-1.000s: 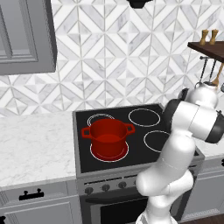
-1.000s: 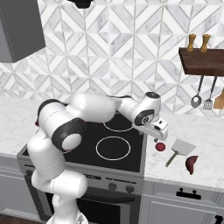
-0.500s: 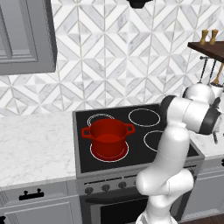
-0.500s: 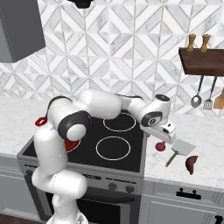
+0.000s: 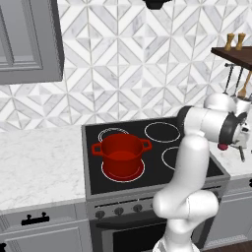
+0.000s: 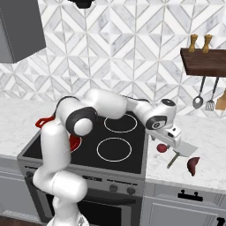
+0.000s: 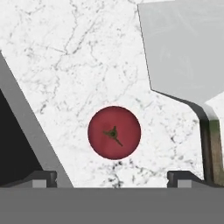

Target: Put the potato and tomato in the pot. Retrieve the spatula and lightly stir the vegetables in the pot.

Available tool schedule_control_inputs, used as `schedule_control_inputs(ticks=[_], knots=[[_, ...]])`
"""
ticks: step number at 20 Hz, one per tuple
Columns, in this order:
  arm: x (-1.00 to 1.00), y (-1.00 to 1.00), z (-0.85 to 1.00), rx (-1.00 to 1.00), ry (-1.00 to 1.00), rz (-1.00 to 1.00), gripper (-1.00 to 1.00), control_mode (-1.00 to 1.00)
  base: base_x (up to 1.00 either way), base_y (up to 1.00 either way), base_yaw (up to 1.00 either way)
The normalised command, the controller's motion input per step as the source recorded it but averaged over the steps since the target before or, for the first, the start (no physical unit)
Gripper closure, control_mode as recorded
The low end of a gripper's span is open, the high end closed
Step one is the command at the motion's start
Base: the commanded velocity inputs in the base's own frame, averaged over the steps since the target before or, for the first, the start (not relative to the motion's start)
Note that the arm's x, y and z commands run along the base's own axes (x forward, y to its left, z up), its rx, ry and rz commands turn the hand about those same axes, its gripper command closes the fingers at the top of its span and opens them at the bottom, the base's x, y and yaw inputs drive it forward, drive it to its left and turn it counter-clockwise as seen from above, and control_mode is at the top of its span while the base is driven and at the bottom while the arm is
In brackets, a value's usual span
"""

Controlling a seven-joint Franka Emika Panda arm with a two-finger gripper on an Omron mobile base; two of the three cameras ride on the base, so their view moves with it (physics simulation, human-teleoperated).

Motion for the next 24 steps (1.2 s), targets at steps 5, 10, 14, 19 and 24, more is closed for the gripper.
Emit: schedule_control_inputs(ticks=[5,10,14,19,24], knots=[[0.17,-0.04,-0.20,0.00,0.00,-0.04,-1.00,-1.00,0.00,0.00,0.00],[0.15,-0.07,-0.16,0.00,0.02,-0.03,-1.00,-1.00,0.00,0.00,0.00],[0.03,-0.07,-0.14,0.00,0.01,-0.02,-1.00,-1.00,0.00,0.00,0.00],[0.00,-0.01,-0.21,0.00,0.00,-0.01,-1.00,-1.00,0.00,0.00,0.00],[0.00,0.00,-0.24,0.00,0.00,-0.01,-1.00,-1.00,0.00,0.00,0.00]])
